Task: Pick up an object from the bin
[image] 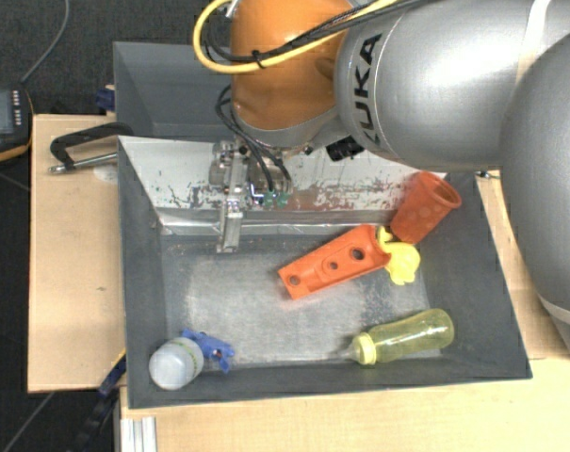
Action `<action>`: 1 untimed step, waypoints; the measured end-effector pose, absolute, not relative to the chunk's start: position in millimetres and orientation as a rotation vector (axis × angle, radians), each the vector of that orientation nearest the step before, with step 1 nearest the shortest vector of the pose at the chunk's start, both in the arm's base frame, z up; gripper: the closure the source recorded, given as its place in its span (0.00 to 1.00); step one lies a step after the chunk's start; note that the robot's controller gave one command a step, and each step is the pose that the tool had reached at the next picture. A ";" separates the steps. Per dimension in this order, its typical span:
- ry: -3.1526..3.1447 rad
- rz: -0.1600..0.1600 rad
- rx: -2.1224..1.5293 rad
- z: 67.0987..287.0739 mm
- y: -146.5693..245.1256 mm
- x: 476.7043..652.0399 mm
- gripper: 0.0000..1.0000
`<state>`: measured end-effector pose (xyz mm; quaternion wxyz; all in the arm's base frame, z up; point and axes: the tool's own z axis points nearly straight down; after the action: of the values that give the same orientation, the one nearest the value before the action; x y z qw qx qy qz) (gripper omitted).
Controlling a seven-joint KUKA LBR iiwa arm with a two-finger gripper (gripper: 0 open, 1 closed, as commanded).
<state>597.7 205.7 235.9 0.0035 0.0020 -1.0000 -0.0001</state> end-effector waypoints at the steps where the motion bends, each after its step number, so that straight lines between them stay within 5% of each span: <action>1: -3.143 -0.003 0.003 241.5 204.5 599.3 0.00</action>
Offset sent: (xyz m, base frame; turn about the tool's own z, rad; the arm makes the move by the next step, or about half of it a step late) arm 0.0009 -0.0212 -0.1576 -0.0588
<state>599.3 204.5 241.5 -0.0009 0.0009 -1.0000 -0.0009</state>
